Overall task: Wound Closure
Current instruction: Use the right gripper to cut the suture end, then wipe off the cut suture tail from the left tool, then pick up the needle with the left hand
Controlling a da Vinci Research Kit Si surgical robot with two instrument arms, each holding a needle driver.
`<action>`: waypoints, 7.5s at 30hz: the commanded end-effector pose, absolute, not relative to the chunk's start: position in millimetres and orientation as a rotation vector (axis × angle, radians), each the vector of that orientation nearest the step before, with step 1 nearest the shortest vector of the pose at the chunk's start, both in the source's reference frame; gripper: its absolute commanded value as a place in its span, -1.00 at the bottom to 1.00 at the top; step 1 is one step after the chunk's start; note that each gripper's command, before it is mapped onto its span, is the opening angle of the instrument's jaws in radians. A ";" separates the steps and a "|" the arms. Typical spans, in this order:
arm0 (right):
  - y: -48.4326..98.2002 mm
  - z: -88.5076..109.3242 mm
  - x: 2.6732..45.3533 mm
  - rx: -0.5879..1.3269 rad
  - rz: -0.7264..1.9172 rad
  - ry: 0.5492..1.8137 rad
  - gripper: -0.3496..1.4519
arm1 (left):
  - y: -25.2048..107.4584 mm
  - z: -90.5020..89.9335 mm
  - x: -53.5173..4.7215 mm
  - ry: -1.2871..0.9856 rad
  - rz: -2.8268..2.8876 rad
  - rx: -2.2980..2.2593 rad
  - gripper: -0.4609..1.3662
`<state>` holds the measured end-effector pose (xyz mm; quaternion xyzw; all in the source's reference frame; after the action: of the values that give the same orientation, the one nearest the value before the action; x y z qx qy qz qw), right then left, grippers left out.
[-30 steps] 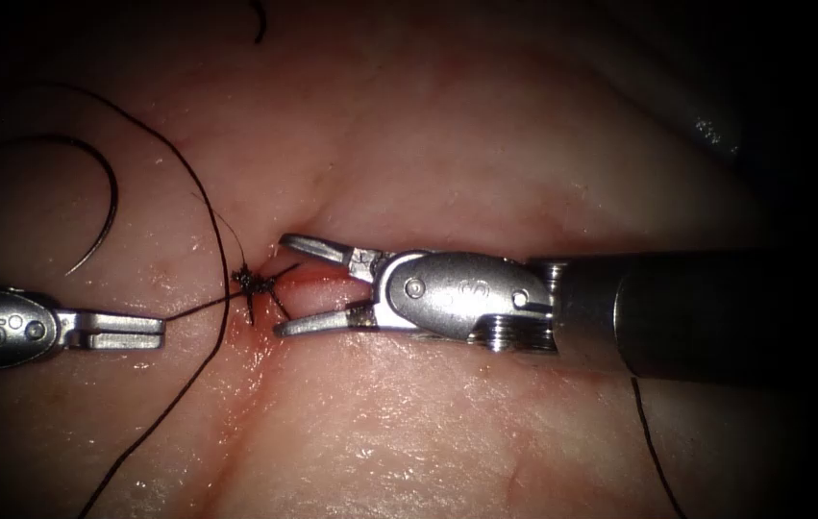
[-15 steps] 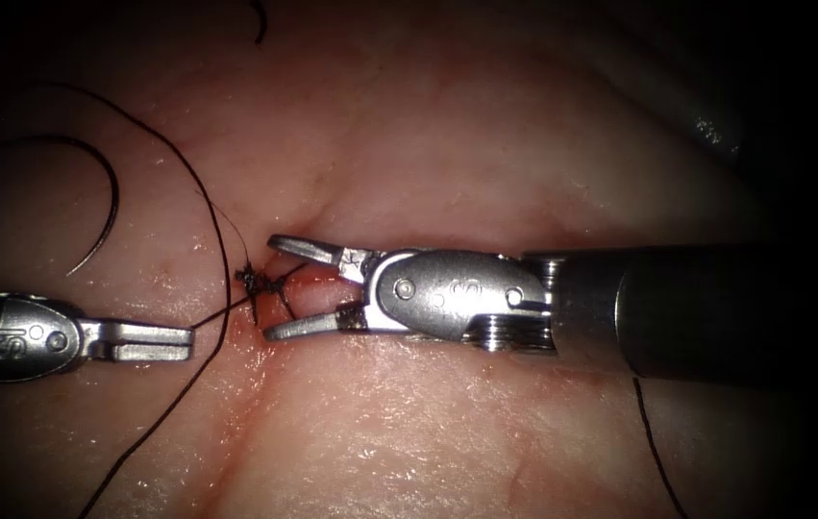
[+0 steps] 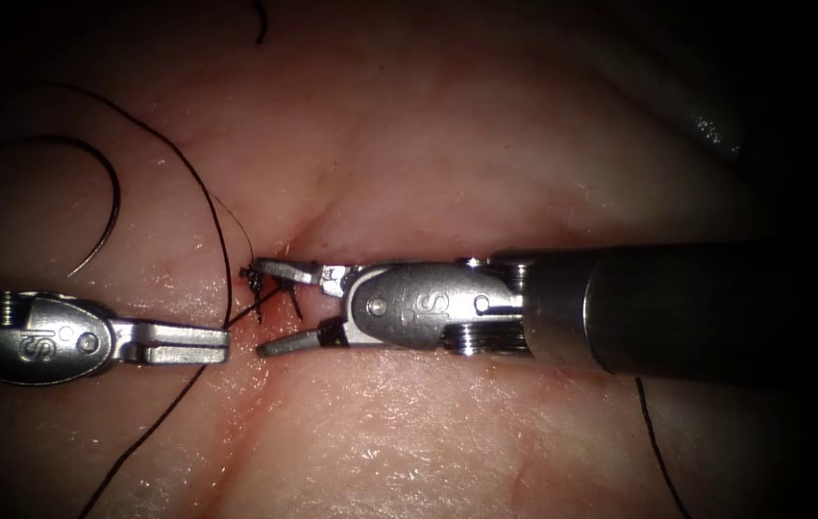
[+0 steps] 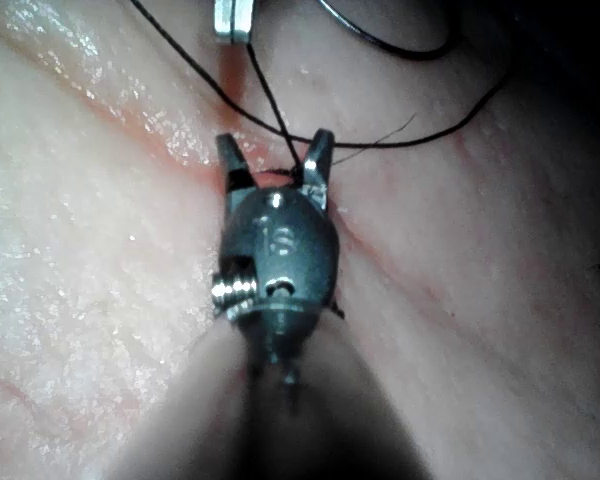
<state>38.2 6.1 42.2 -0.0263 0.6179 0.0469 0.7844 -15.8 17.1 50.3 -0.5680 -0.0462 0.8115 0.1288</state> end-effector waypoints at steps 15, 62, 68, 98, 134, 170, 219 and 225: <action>5.9 40.7 38.9 -0.133 0.087 1.351 0.93 | 16.5 50.5 -17.9 -0.154 2.367 -1.659 -0.88; 6.0 41.4 42.2 -0.199 0.109 1.361 0.83 | 15.3 49.9 -21.2 -0.181 2.357 -1.691 -0.88; 5.8 41.9 42.5 -0.204 0.107 1.364 0.64 | 15.2 49.7 -21.4 -0.186 2.352 -1.692 -0.88; 5.7 43.2 42.2 -0.132 0.104 1.362 -1.00 | 14.4 49.1 -22.5 -0.198 2.343 -1.721 -0.88; 11.9 40.1 24.7 -0.224 0.411 1.207 0.64 | 8.3 47.0 -34.6 -0.317 2.268 -1.877 -0.88; 10.6 37.9 22.3 -0.273 0.484 1.121 0.87 | 5.6 56.5 -36.4 -0.349 2.168 -1.432 -0.17; 9.9 40.3 23.9 -0.221 0.629 1.093 0.93 | 14.2 45.5 -18.8 -0.180 2.096 -1.338 0.22; 9.9 40.2 23.9 -0.219 0.628 1.091 0.92 | 15.4 45.3 -16.6 -0.119 2.101 -1.251 0.28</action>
<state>23.9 9.9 40.3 -0.1059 0.5078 0.2955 0.8022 -16.4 15.5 45.4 -0.4824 -0.0468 0.8063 0.3392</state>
